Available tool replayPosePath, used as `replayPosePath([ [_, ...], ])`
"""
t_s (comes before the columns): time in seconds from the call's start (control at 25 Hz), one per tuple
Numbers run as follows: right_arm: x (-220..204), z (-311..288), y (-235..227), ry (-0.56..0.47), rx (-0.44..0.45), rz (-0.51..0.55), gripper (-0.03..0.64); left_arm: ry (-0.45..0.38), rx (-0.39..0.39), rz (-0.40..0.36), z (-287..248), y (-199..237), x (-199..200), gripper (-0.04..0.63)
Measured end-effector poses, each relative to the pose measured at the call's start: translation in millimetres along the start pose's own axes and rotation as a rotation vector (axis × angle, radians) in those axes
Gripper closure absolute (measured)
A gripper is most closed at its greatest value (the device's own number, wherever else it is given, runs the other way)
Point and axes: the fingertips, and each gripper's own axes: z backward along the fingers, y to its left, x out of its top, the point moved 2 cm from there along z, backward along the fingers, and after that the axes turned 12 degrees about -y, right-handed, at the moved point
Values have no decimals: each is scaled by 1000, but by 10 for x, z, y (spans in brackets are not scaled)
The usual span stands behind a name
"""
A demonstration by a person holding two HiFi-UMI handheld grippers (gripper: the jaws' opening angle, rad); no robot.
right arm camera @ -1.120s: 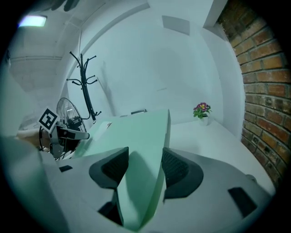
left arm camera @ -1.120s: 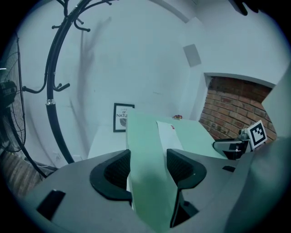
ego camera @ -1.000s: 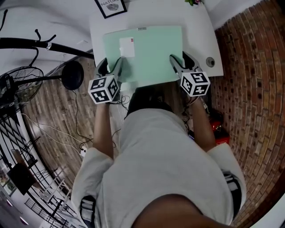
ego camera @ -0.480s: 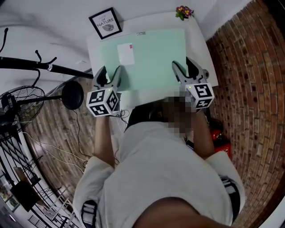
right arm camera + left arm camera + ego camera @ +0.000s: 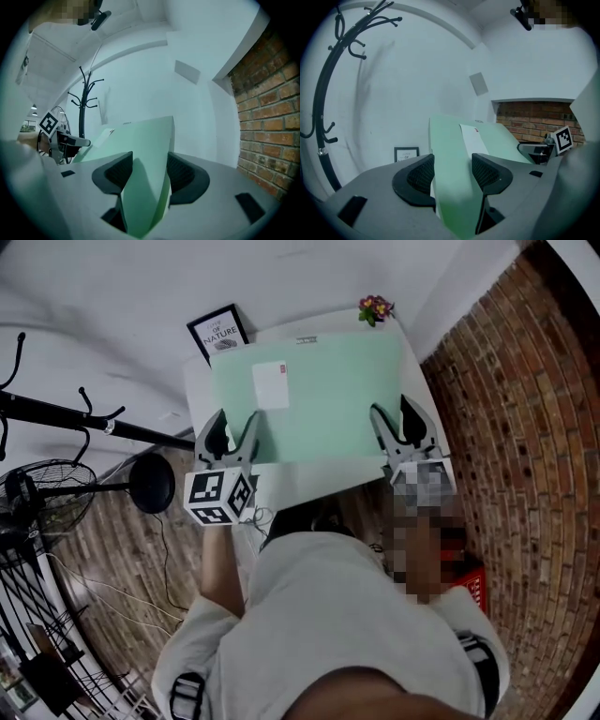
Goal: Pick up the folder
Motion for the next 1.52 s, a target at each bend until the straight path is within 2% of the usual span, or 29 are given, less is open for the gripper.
replayPosePath([
  [0.24, 200, 25, -52, -45, -17, 32, 397, -40, -38, -6, -60, -62, 156, 336],
  [0.76, 296, 24, -165, -69, -40, 42, 400, -70, -63, -19, -165, -162, 288, 336],
  [1.52, 281, 125, -268, -55, -53, 38, 400, -48, -74, -26, -191, -291, 238, 336],
])
